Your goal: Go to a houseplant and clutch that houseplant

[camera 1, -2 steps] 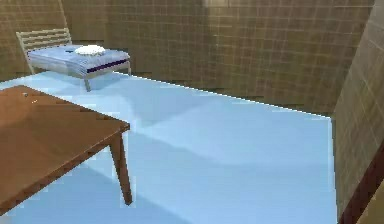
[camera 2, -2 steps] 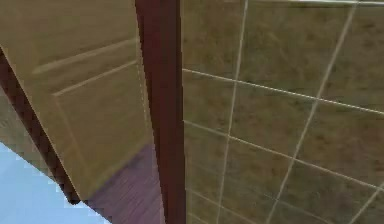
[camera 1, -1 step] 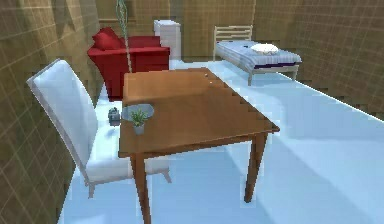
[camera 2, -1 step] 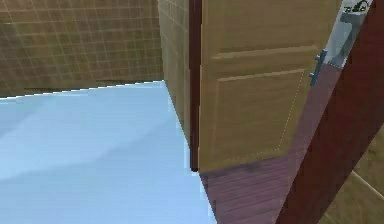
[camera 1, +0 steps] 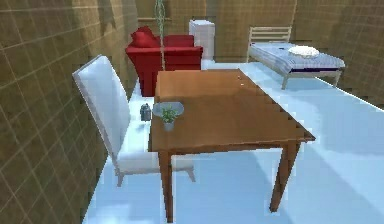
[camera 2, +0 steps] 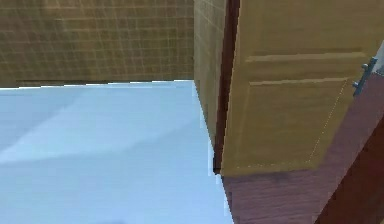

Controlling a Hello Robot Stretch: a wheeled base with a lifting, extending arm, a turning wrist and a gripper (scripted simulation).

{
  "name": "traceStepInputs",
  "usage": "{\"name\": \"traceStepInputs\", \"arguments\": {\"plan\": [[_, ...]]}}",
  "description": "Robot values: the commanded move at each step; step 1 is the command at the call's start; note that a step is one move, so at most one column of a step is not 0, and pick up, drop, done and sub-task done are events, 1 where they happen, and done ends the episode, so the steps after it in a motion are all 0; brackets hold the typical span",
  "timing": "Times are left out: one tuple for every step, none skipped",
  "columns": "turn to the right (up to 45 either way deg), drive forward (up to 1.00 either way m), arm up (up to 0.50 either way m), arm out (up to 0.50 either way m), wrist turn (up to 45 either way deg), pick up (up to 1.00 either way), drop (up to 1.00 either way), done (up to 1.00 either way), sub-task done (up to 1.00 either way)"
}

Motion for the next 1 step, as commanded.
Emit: {"name": "traceStepInputs", "arguments": {"plan": [[0.0, 0.25, 0.00, 0.00, 0.0, 0.00, 0.00, 0.00, 0.00]]}}
